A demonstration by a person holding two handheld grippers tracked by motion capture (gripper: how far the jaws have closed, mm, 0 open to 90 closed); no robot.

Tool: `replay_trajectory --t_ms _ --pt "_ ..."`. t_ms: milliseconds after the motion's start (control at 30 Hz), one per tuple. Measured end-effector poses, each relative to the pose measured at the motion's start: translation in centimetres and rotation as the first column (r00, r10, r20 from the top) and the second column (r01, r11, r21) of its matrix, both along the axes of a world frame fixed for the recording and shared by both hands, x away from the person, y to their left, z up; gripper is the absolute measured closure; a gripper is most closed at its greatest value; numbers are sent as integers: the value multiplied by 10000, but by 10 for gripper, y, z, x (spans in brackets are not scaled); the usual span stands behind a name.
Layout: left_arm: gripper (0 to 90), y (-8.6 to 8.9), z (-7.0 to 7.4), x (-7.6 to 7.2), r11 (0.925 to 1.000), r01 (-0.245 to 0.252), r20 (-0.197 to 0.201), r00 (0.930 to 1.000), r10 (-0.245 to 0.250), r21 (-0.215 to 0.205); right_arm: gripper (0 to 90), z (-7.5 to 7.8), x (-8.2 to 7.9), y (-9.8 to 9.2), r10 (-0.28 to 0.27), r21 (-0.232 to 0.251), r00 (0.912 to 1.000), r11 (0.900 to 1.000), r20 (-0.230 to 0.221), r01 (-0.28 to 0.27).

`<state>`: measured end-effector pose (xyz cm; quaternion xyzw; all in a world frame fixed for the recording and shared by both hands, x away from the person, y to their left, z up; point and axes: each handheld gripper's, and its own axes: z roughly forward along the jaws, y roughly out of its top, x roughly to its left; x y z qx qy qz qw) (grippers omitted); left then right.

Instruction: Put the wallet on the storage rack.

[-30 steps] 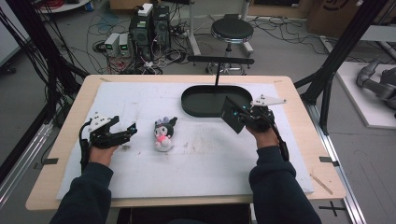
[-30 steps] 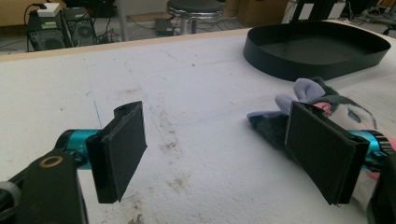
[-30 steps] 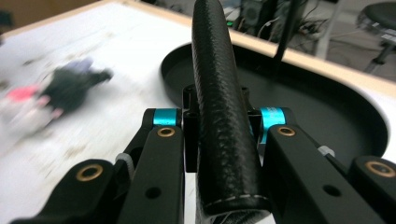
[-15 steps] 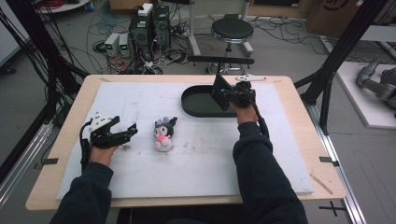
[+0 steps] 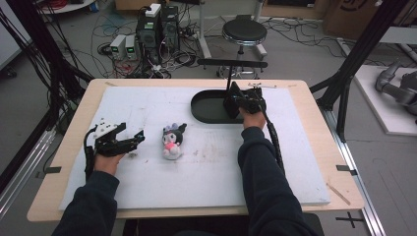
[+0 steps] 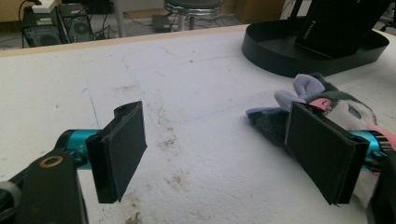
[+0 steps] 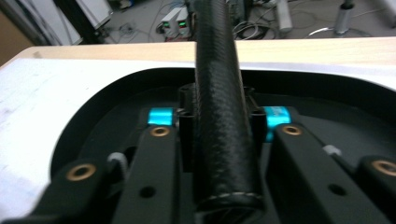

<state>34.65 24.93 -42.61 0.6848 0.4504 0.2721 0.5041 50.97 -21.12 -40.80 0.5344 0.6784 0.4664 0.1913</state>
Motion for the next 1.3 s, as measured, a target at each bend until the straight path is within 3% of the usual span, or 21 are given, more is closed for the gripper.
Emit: replay_trajectory --t_ms 67,167,233,267,333,433,500,567,667,733,833,933,1000,1067,1200,1300 --pt "203 0 0 0 10000 -8 7 10000 8 -13 589 4 -2 -6 -350 -411 9993 9985 94 353" --pt "203 -1 0 0 10000 14 20 10000 -14 -6 617 7 -4 -19 -697 -781 9976 9945 11 696" --pt "203 -1 0 0 10000 16 6 10000 -16 47 668 5 -5 -28 -983 -995 9945 9905 -349 944" --pt "203 -1 0 0 10000 22 17 10000 -22 62 676 1 -5 -34 -1193 -1055 9900 9882 -751 1111" --pt "203 -2 0 0 10000 16 18 10000 -16 64 678 -3 -3 -36 -1267 -1020 9867 9880 -1018 1164" --pt "203 -2 0 0 10000 4 27 10000 -4 54 664 -6 -1 -34 -929 -930 9895 9922 -1106 827" --pt "203 -1 0 0 10000 -2 3 10000 2 47 557 -6 0 -28 -316 -1223 9948 9923 -972 196" --pt "203 -1 0 0 10000 -4 5 10000 4 27 420 -2 -4 -24 -472 -1520 9968 9877 -642 369" --pt "203 -1 0 -1 10000 -44 -7 10000 44 -31 373 8 -10 -29 -421 -1752 9982 9839 -419 341" --pt "203 0 0 -1 10000 -24 -32 10000 24 -38 357 17 -19 -36 -194 -2014 9995 9794 -269 136" --pt "202 -1 0 -2 9999 -116 68 9999 116 -16 327 27 -40 -52 170 -2292 9987 9734 478 -57" --pt "169 0 2 -2 9993 -371 377 9986 371 -14 276 34 -60 -71 353 -2842 9992 9580 -168 -386" --pt "169 0 3 -2 9989 -443 464 9979 449 -140 254 35 -79 -81 622 -3372 9978 9401 236 -506" --pt "169 1 4 -2 9989 -437 521 9976 447 -195 245 36 -97 -91 779 -3509 9962 9345 386 -595" --pt "169 1 4 -3 9989 -379 533 9978 394 -290 215 31 -127 -109 582 -3164 9962 9480 656 -345" --pt "170 1 5 -3 9988 -357 547 9978 376 -341 215 19 -135 -117 675 -3191 9960 9466 580 -456"
